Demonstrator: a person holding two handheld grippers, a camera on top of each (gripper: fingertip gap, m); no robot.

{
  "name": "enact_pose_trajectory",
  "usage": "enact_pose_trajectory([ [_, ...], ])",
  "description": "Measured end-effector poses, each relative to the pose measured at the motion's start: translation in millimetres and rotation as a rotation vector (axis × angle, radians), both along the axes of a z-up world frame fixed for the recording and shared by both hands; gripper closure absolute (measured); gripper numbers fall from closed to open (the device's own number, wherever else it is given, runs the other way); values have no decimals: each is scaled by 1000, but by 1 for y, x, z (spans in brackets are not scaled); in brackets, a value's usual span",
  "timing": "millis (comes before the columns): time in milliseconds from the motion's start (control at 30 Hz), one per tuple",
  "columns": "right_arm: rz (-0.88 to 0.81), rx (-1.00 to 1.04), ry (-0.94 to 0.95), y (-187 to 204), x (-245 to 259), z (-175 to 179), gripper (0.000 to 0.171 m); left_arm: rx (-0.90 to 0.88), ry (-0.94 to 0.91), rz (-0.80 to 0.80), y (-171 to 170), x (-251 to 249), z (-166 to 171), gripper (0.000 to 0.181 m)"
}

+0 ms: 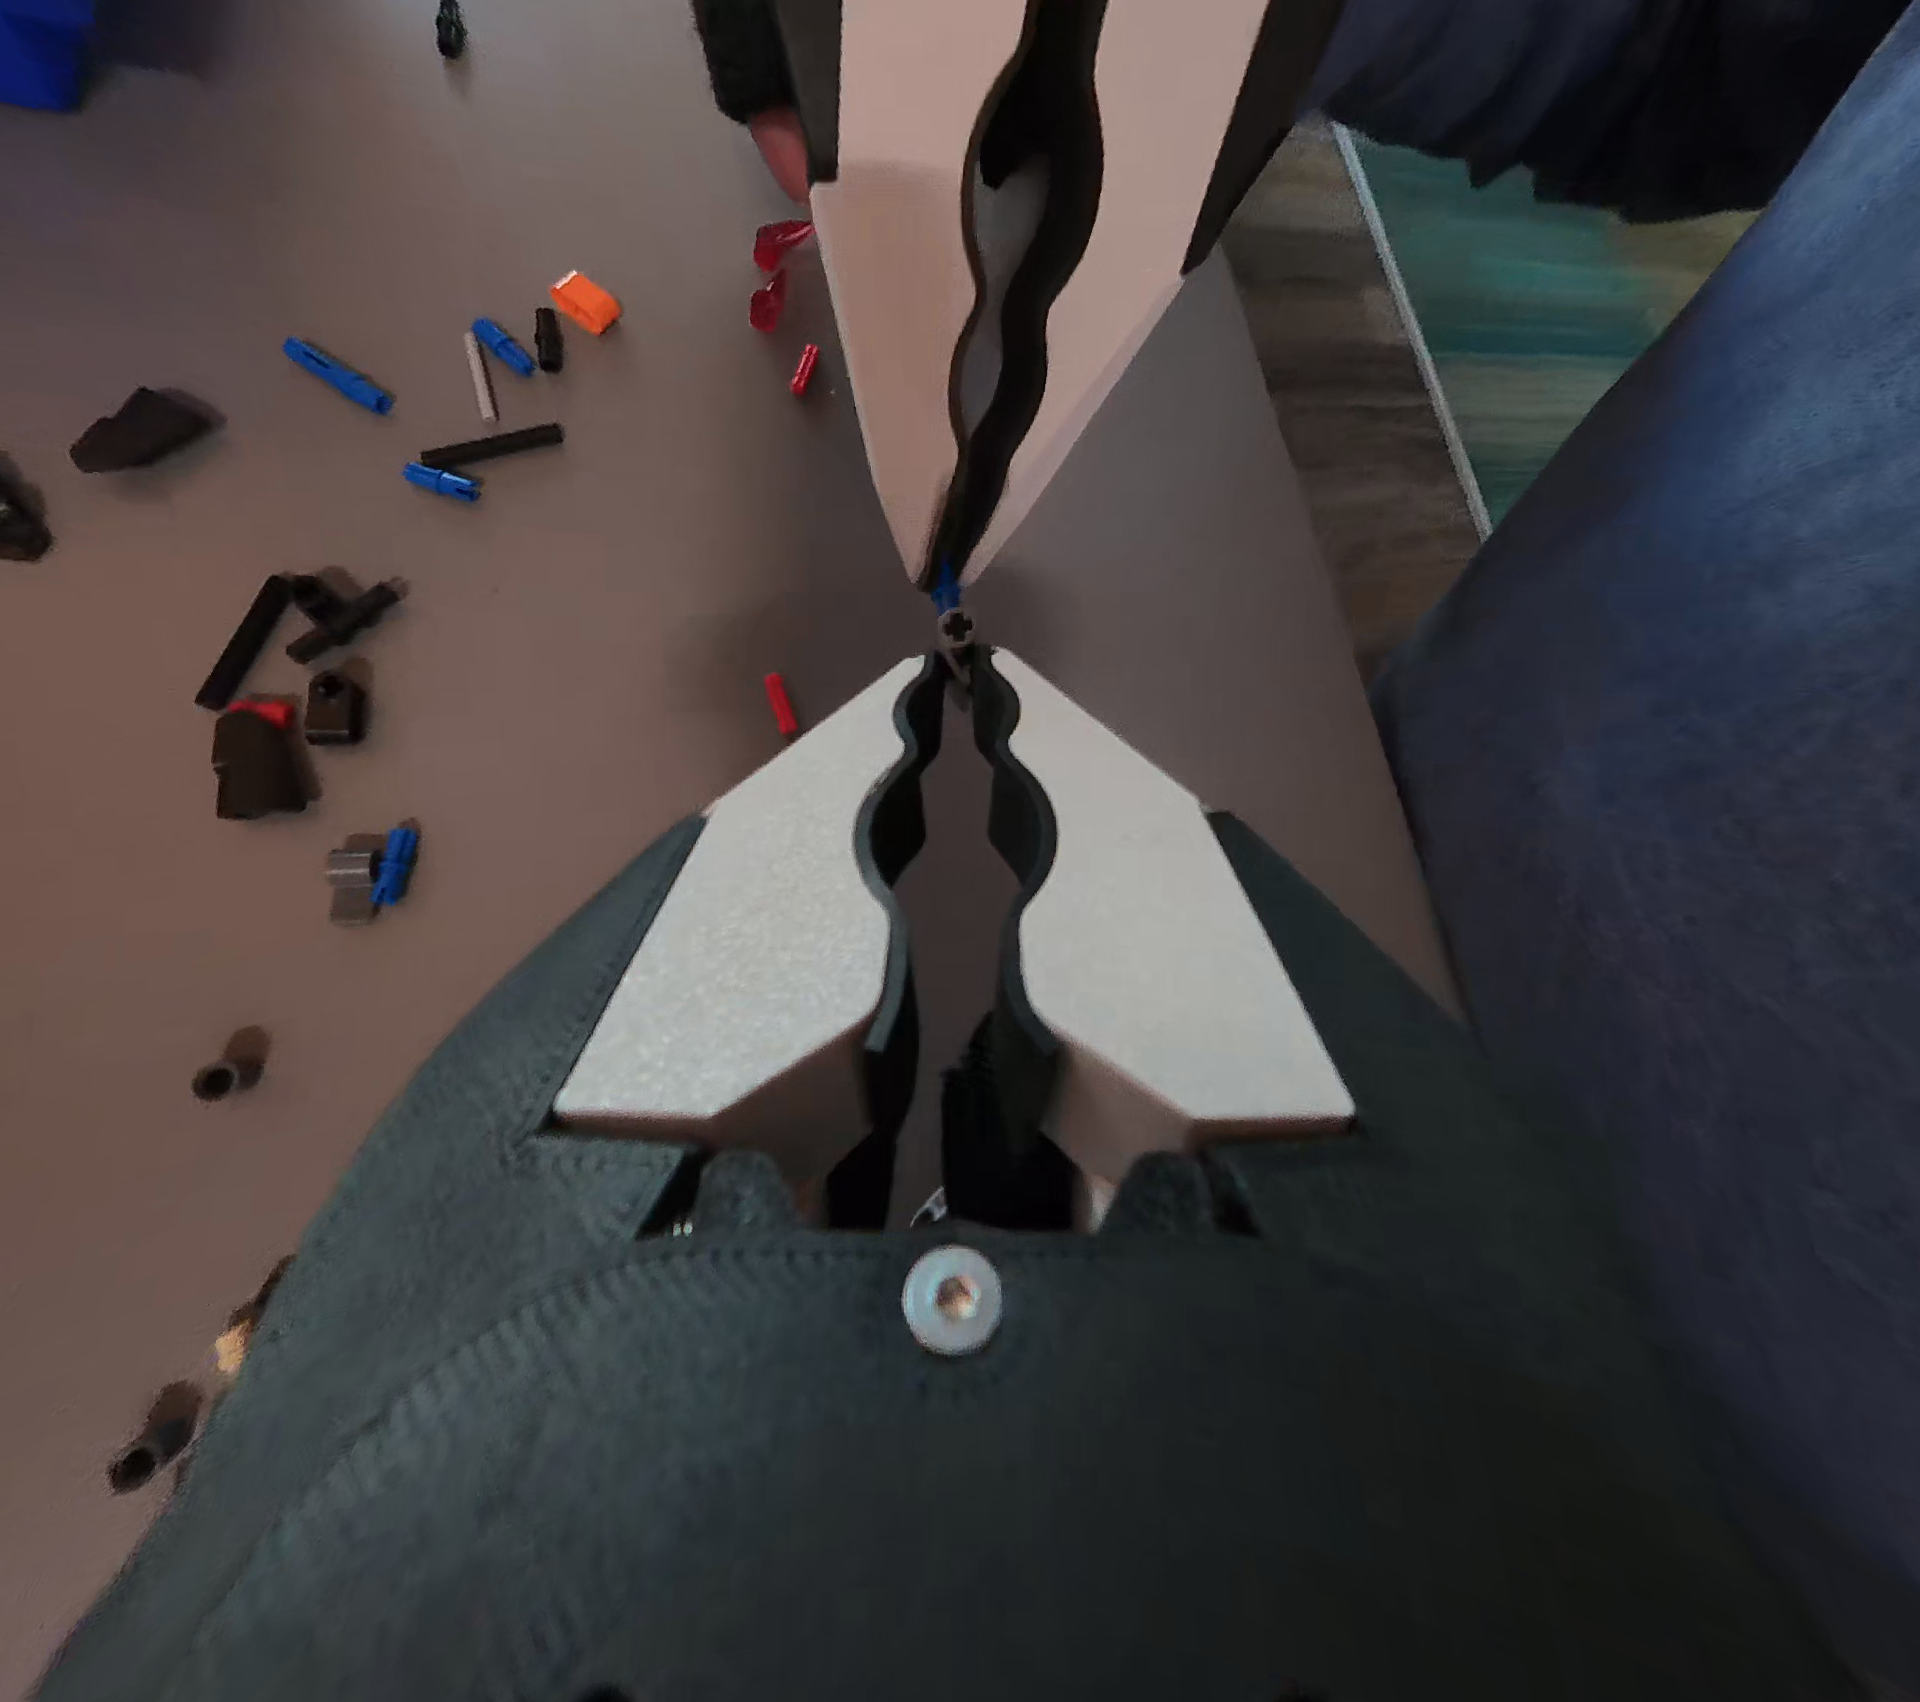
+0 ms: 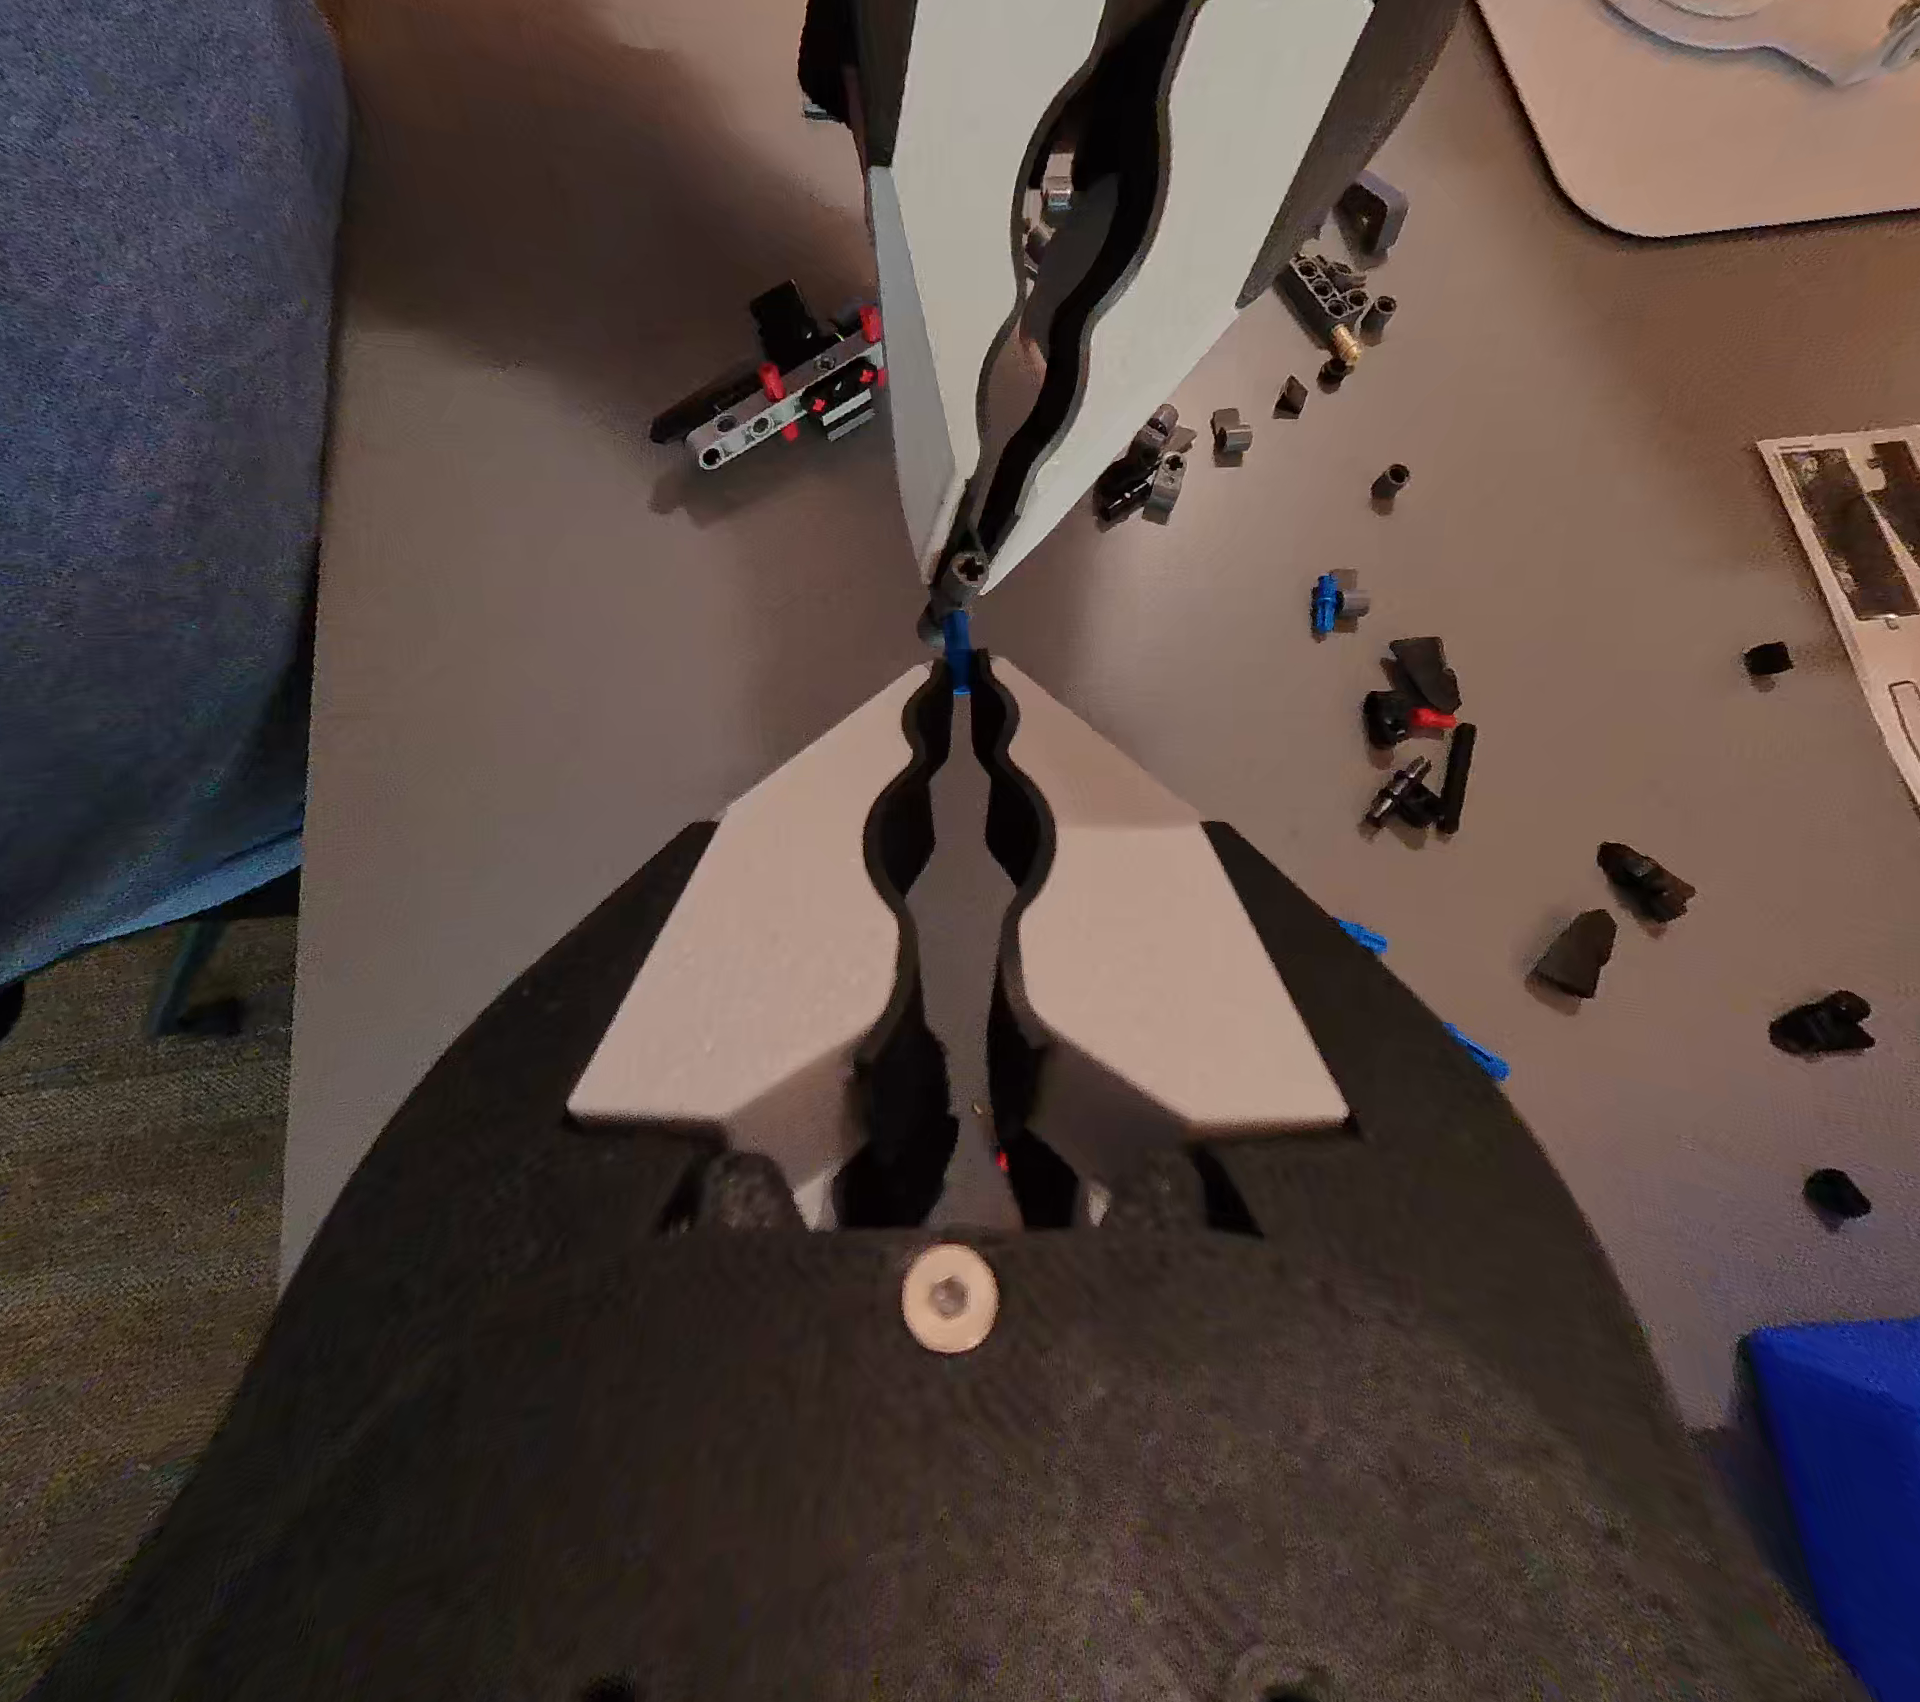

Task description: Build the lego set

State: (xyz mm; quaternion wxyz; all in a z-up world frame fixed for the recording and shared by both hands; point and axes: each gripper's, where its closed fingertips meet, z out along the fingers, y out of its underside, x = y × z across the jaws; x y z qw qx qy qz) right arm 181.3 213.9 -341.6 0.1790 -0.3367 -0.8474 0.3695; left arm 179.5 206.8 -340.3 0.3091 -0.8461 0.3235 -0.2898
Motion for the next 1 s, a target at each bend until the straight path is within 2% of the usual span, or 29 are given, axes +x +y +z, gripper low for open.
enact_pose_trajectory([
  [200,-27,28,11,2,-4,-2,171,-65,6,24,2,-4,-2,177],
  [500,-55,34,-21,-3,-5,-32,171,-233,30,24,-3,-6,-37,177],
  [600,-55,-7,-15,-2,-6,-34,171,-232,16,13,-2,-6,-40,177],
  [700,-23,-112,28,-13,-7,-19,171,-176,-40,-9,3,1,-30,177],
  [767,-29,-87,23,-12,-7,-20,171,-160,3,-17,4,-1,-33,177],
  [833,-26,-161,18,-13,-3,-14,171,-155,19,-44,1,3,-31,178],
  [1000,-147,-215,-2,12,8,-13,171,-174,37,-1,0,-8,-41,177],
])
